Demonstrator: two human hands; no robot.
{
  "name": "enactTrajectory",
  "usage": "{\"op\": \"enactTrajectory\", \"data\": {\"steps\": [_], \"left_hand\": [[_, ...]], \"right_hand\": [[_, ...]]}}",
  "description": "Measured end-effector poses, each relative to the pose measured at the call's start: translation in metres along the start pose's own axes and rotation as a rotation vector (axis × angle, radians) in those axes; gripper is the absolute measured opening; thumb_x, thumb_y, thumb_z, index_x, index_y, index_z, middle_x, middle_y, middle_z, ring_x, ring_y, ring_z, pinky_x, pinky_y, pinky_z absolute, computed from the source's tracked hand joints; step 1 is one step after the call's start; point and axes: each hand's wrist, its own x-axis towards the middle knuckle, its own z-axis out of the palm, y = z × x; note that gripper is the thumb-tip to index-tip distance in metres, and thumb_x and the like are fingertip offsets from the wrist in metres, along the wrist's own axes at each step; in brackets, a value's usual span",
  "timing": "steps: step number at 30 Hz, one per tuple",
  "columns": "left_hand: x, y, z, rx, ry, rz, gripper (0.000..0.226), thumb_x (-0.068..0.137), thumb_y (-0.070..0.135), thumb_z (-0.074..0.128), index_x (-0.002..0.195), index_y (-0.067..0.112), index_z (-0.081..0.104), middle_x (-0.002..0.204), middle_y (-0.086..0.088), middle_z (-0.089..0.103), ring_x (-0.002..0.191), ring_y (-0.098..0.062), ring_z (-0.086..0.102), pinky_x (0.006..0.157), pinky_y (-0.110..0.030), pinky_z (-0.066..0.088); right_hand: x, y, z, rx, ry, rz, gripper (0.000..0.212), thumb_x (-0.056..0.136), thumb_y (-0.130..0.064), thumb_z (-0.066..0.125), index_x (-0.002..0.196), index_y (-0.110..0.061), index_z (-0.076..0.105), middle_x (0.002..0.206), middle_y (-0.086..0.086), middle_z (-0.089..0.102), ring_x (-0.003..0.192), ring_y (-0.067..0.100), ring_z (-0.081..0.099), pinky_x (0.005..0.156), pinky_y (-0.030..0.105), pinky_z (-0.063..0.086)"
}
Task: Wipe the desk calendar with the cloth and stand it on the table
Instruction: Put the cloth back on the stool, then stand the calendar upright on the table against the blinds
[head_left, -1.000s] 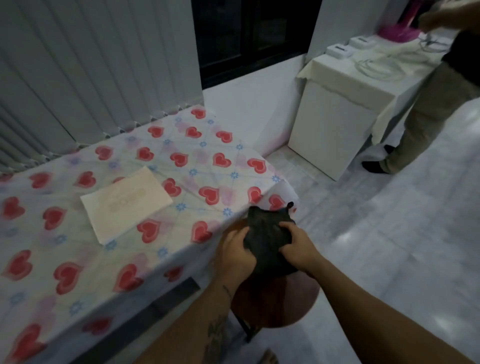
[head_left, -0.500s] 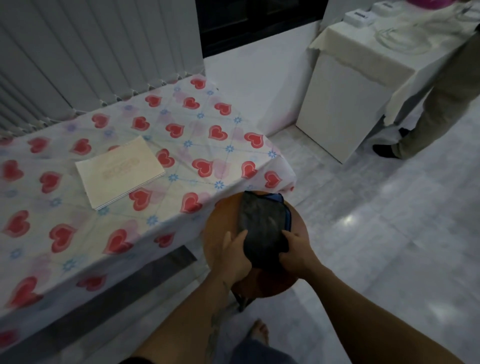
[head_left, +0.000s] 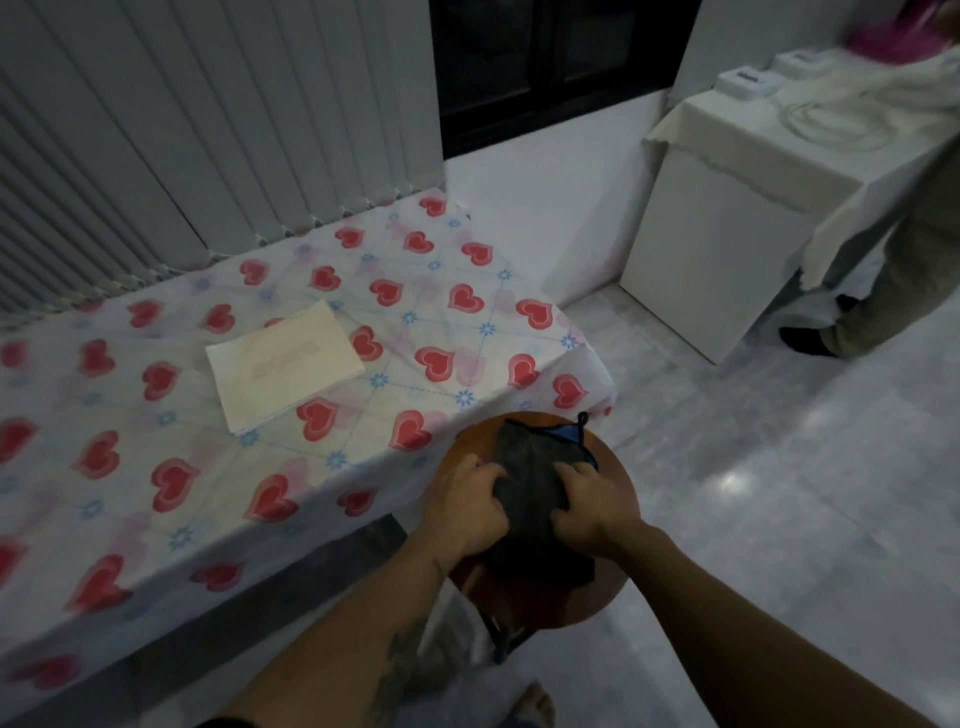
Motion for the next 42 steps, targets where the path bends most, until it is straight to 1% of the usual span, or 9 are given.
{"op": "enactTrajectory", "data": {"steps": [4,8,13,16,18,23,26,34,42], "left_hand": [[-0.002,-0.008,-0.046,-0.197,0.12,-0.048,0.037,0.081,0.024,0.05,0.114,0.029,0.066,0.12,0.004,0.061,0.108,-0.019,0.057,0.086,-0.026,0.044],[-0.008,-0.03,-0.099,-0.253,0.302,-0.101,0.035,0.089,0.016,0.055,0.121,0.023,0.066,0.126,0.0,0.062,0.112,-0.019,0.057,0.094,-0.029,0.048],[-0.017,-0.077,-0.161,-0.446,0.488,-0.176,0.035,0.088,0.006,0.052,0.113,0.023,0.071,0.117,-0.003,0.068,0.094,-0.017,0.063,0.08,-0.027,0.053],[-0.015,-0.111,-0.192,-0.535,0.594,-0.228,0.036,0.087,0.003,0.048,0.106,0.022,0.072,0.112,-0.003,0.069,0.084,-0.016,0.066,0.067,-0.025,0.056],[-0.009,-0.136,-0.207,-0.541,0.629,-0.251,0.038,0.086,0.002,0.048,0.108,0.023,0.071,0.116,-0.003,0.069,0.09,-0.015,0.062,0.073,-0.022,0.05],[0.019,-0.206,-0.232,-0.498,0.584,-0.369,0.048,0.085,0.012,0.058,0.132,0.022,0.057,0.137,-0.006,0.055,0.11,-0.023,0.058,0.083,-0.025,0.049],[0.041,-0.241,-0.234,-0.458,0.507,-0.417,0.057,0.084,0.02,0.061,0.14,0.021,0.049,0.141,-0.007,0.047,0.122,-0.028,0.053,0.09,-0.028,0.045],[0.083,-0.281,-0.231,-0.407,0.235,-0.514,0.075,0.071,0.037,0.056,0.142,0.024,0.035,0.136,-0.012,0.04,0.124,-0.033,0.043,0.102,-0.042,0.044],[0.104,-0.291,-0.232,-0.638,0.343,-0.557,0.065,0.076,0.023,0.06,0.139,0.024,0.045,0.134,-0.011,0.047,0.12,-0.032,0.05,0.093,-0.036,0.048]], "right_hand": [[0.007,-0.037,-0.04,0.104,0.081,-0.127,0.061,0.077,-0.032,0.059,0.136,-0.029,0.042,0.138,0.003,0.047,0.125,0.026,0.046,0.104,0.044,0.042],[0.028,-0.091,-0.069,0.147,0.088,-0.191,0.064,0.088,-0.024,0.059,0.146,-0.026,0.032,0.149,0.006,0.037,0.135,0.028,0.038,0.107,0.04,0.035],[0.057,-0.162,-0.076,0.14,0.105,-0.253,0.065,0.089,-0.026,0.058,0.148,-0.025,0.03,0.15,0.007,0.038,0.131,0.028,0.042,0.09,0.027,0.035],[0.072,-0.202,-0.07,0.172,0.076,-0.289,0.065,0.09,-0.023,0.058,0.148,-0.024,0.03,0.154,0.006,0.035,0.135,0.028,0.04,0.097,0.031,0.038],[0.085,-0.229,-0.066,0.194,0.058,-0.29,0.064,0.09,-0.022,0.059,0.148,-0.024,0.03,0.154,0.007,0.036,0.136,0.028,0.04,0.101,0.036,0.039],[0.126,-0.291,-0.051,0.229,0.013,-0.222,0.062,0.087,-0.021,0.059,0.145,-0.019,0.036,0.143,0.011,0.048,0.123,0.029,0.05,0.102,0.04,0.042],[0.156,-0.317,-0.041,0.226,-0.004,-0.159,0.065,0.087,-0.02,0.06,0.147,-0.017,0.034,0.147,0.01,0.045,0.126,0.028,0.048,0.096,0.032,0.038],[0.219,-0.35,-0.018,0.18,0.005,0.005,0.064,0.087,-0.024,0.063,0.145,-0.022,0.034,0.146,0.006,0.045,0.127,0.031,0.048,0.101,0.042,0.041],[0.246,-0.357,0.003,0.194,0.054,0.063,0.072,0.081,-0.033,0.067,0.144,-0.023,0.033,0.139,0.008,0.049,0.122,0.034,0.05,0.102,0.05,0.044]]}}
